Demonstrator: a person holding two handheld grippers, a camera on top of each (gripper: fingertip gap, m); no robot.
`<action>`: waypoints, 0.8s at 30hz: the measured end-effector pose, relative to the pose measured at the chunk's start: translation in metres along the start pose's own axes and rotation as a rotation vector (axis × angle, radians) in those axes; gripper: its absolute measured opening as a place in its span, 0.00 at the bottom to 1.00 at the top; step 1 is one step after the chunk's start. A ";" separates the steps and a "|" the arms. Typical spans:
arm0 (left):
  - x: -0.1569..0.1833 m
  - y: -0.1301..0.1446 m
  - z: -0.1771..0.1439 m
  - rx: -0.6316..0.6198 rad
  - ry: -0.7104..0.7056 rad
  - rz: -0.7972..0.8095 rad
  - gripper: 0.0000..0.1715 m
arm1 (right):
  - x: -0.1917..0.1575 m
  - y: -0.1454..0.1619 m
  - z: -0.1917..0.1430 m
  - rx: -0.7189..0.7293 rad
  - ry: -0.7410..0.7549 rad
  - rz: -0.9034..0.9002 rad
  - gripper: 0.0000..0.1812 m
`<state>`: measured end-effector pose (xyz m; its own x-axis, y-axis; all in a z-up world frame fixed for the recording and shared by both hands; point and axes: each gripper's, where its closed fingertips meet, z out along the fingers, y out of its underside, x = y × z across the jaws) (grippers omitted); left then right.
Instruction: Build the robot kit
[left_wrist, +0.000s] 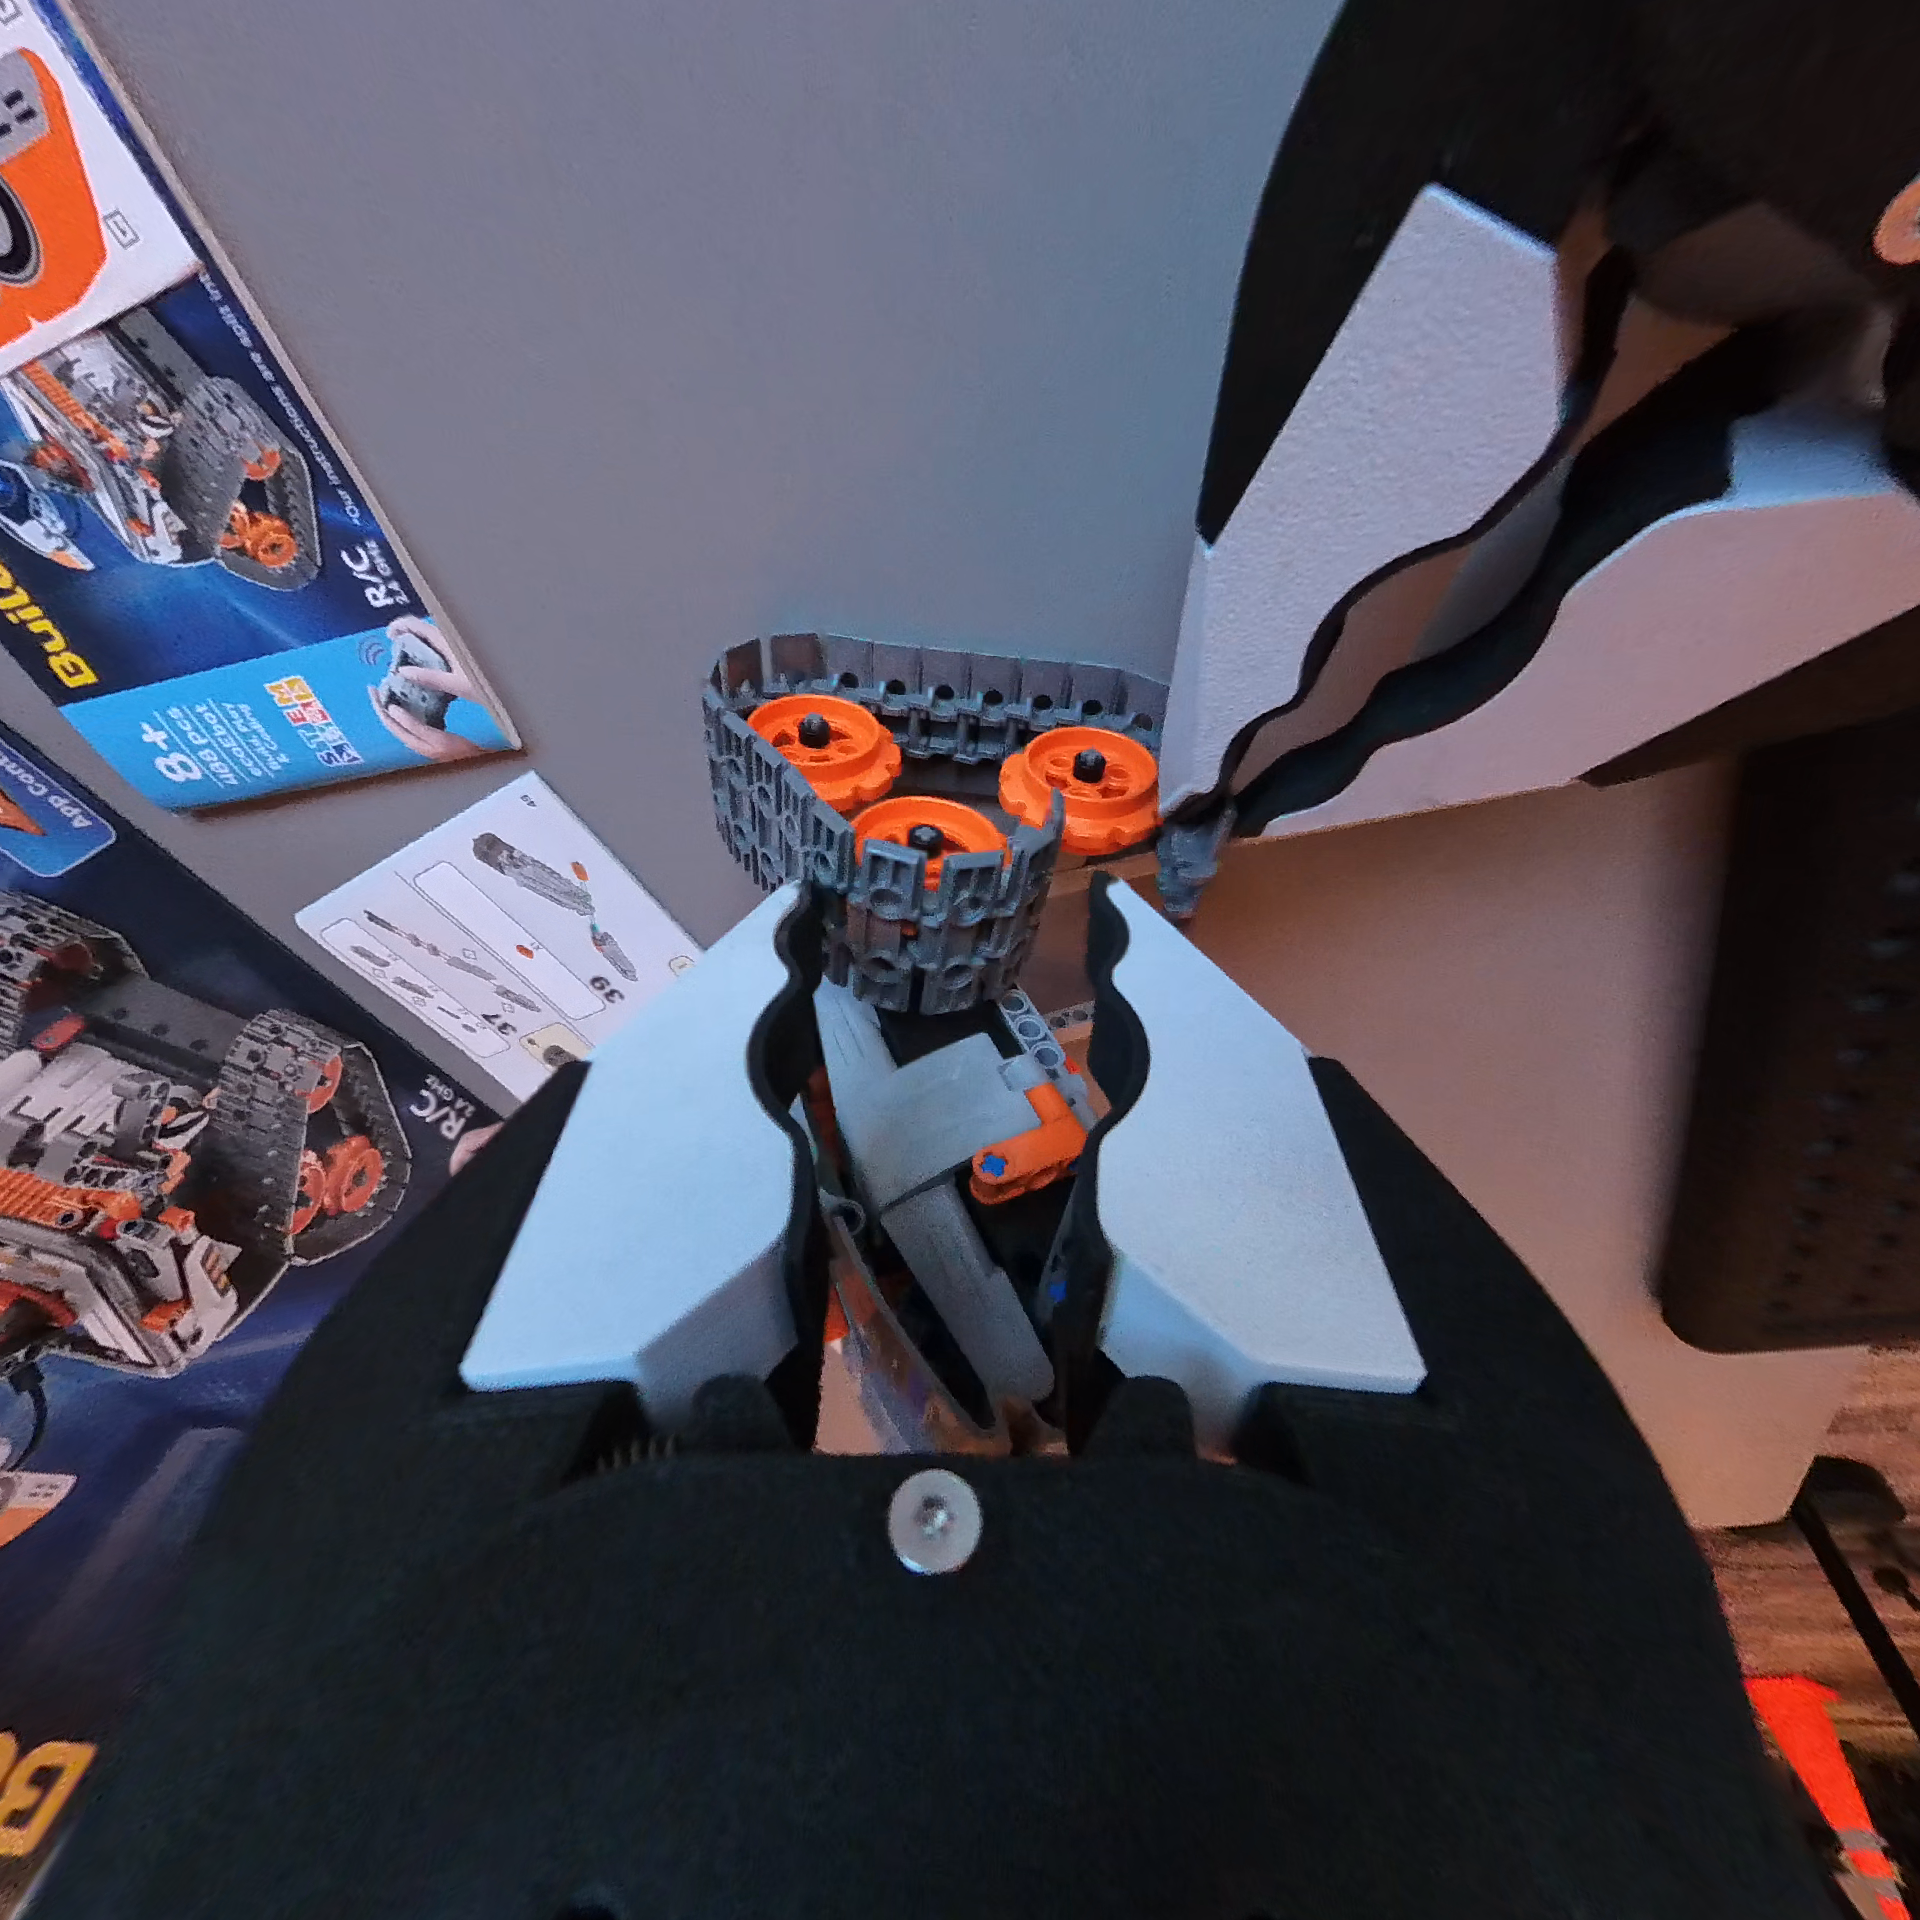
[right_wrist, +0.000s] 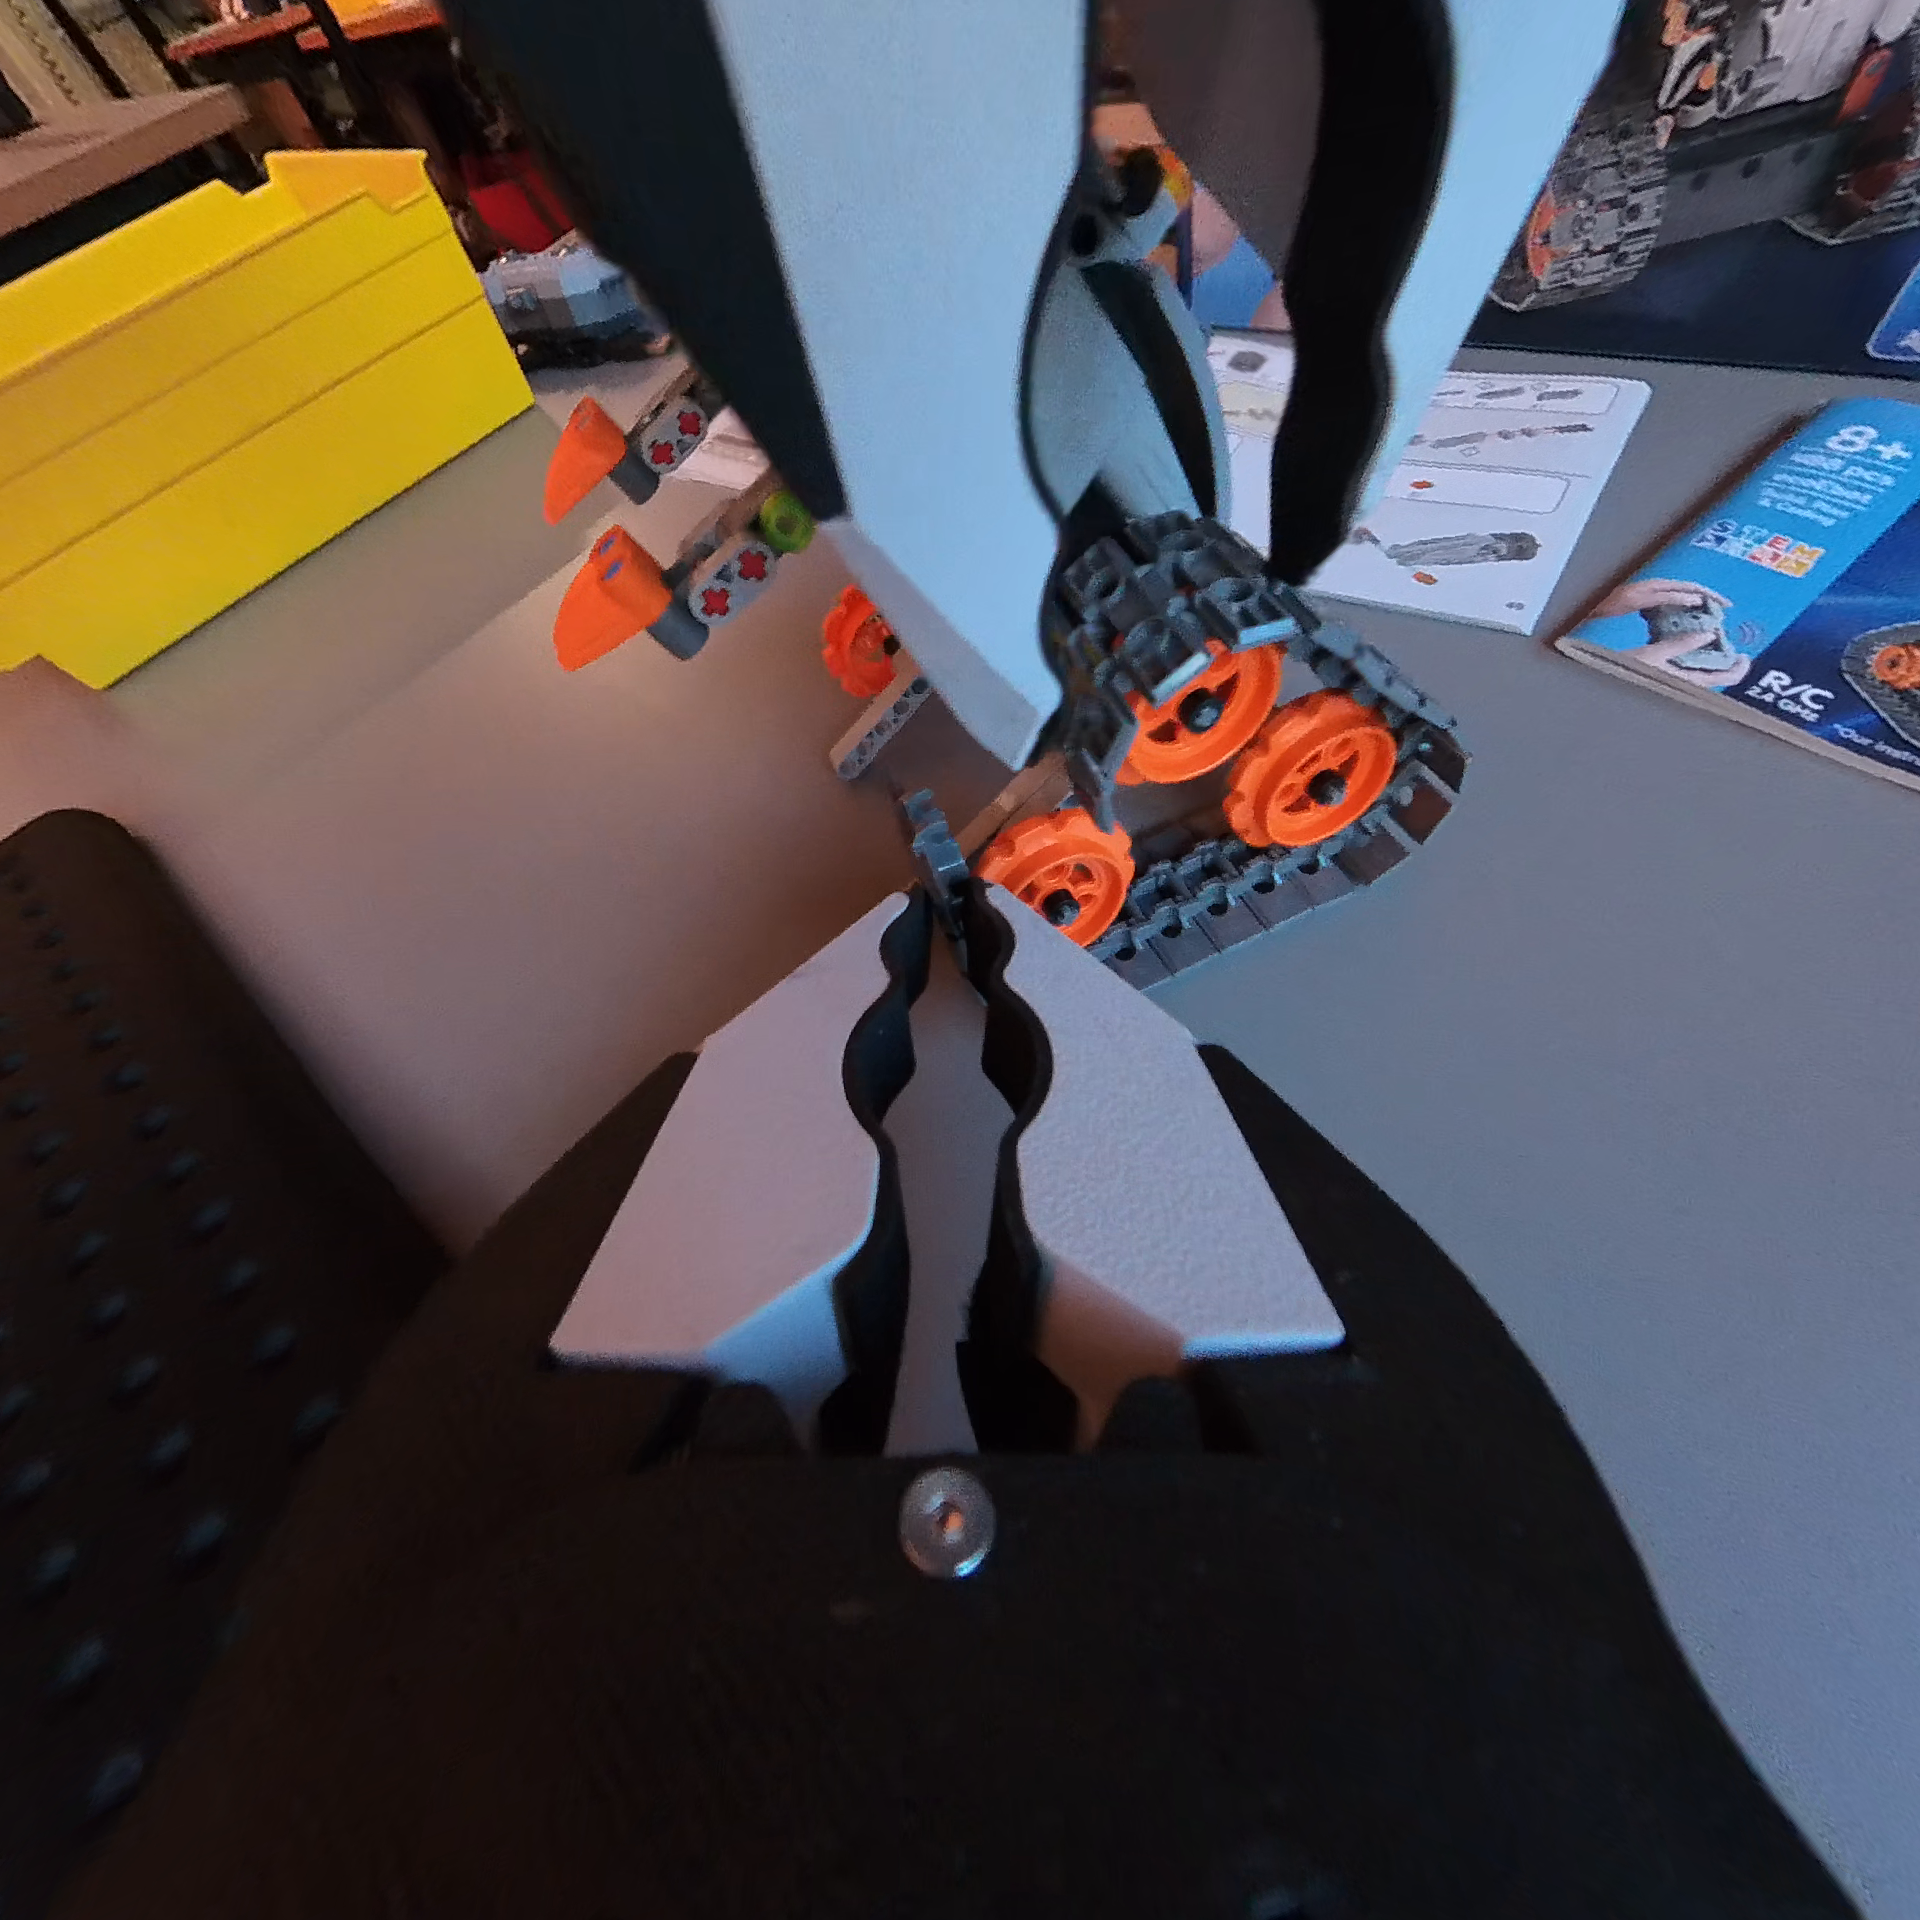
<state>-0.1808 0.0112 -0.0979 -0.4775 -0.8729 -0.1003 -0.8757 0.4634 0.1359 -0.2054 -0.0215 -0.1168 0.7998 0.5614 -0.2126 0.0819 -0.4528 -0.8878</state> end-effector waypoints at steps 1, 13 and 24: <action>0.001 0.000 0.001 -0.003 0.001 0.003 0.29 | 0.001 0.000 0.000 0.000 -0.004 0.015 0.02; 0.004 -0.001 0.001 0.010 -0.012 0.001 0.29 | 0.005 0.001 0.002 0.018 -0.130 0.254 0.02; -0.002 -0.018 -0.027 0.228 -0.019 -0.150 0.29 | 0.011 -0.001 0.002 0.041 -0.107 0.263 0.02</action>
<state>-0.1625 0.0004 -0.0738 -0.3403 -0.9324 -0.1216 -0.9295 0.3531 -0.1068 -0.1977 -0.0131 -0.1192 0.7230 0.4989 -0.4779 -0.1464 -0.5653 -0.8118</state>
